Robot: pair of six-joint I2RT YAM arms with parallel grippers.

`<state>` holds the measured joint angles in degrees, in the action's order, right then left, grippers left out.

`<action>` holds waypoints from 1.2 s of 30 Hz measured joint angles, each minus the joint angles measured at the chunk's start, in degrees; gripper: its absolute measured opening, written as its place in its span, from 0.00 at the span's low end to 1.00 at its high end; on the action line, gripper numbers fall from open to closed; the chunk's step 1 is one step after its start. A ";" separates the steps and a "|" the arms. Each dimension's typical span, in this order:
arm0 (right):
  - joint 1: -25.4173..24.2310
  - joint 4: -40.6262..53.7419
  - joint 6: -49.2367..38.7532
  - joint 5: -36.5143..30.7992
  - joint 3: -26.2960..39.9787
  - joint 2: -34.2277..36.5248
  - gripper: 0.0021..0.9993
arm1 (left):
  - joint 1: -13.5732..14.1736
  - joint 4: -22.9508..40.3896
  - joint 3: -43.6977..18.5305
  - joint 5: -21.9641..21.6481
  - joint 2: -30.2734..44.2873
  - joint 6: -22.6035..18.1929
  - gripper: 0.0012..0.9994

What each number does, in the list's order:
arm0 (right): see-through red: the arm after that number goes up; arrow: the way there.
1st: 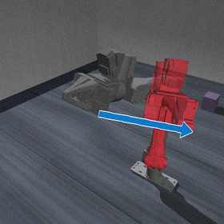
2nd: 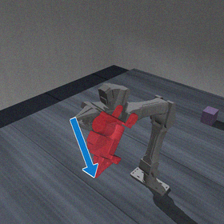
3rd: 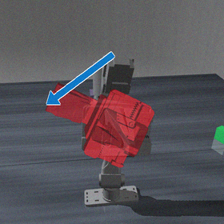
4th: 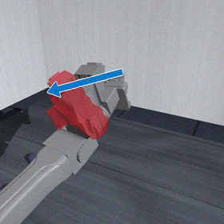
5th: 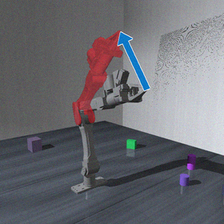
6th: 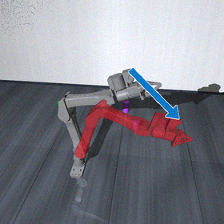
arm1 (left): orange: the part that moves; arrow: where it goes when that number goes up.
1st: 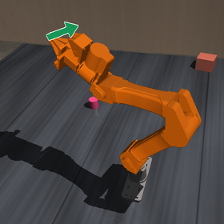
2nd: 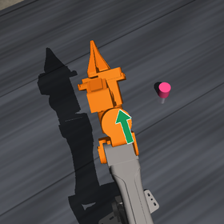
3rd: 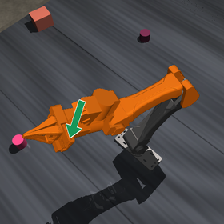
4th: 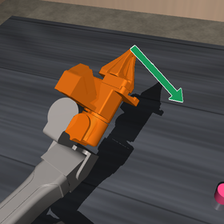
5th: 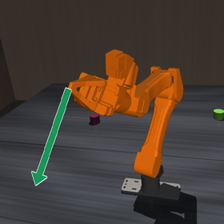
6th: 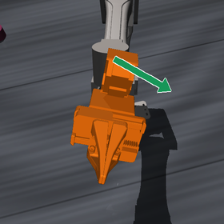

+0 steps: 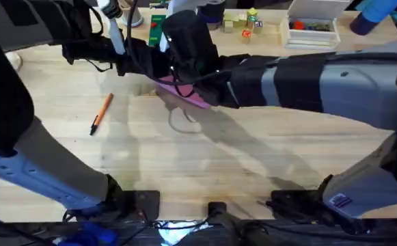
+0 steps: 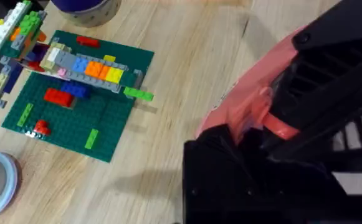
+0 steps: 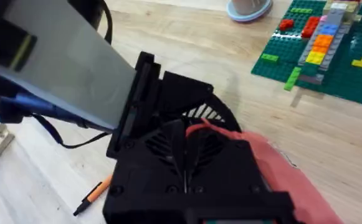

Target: Unzip the bag, pick up the pens from the table one at a time and place them inside, then zip the bag closed.

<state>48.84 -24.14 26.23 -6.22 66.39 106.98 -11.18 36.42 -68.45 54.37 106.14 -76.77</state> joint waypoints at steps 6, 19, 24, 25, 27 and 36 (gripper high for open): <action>0.02 1.06 -2.45 0.48 0.35 -0.08 0.11 | 0.02 0.00 0.00 0.02 0.00 0.00 0.04; -0.31 20.53 -9.80 2.37 2.47 -11.74 1.00 | 0.22 0.01 0.00 0.07 0.00 0.00 0.04; -2.33 32.66 -12.12 2.62 2.47 -16.60 1.00 | 0.22 0.02 0.00 0.07 0.00 0.00 0.04; -2.76 35.46 -12.94 2.60 2.47 -17.85 1.00 | 0.24 0.00 0.00 0.07 0.00 0.00 0.04; -3.57 39.88 -14.33 2.60 2.47 -20.39 1.00 | 0.26 0.00 0.00 0.07 0.00 0.00 0.04; -4.87 52.06 -18.00 2.60 2.47 -30.71 1.00 | 0.28 0.00 0.00 0.07 -0.01 0.00 0.04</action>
<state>43.97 27.92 8.23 -3.62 68.86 76.27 -10.90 36.42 -68.45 54.43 106.14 -76.77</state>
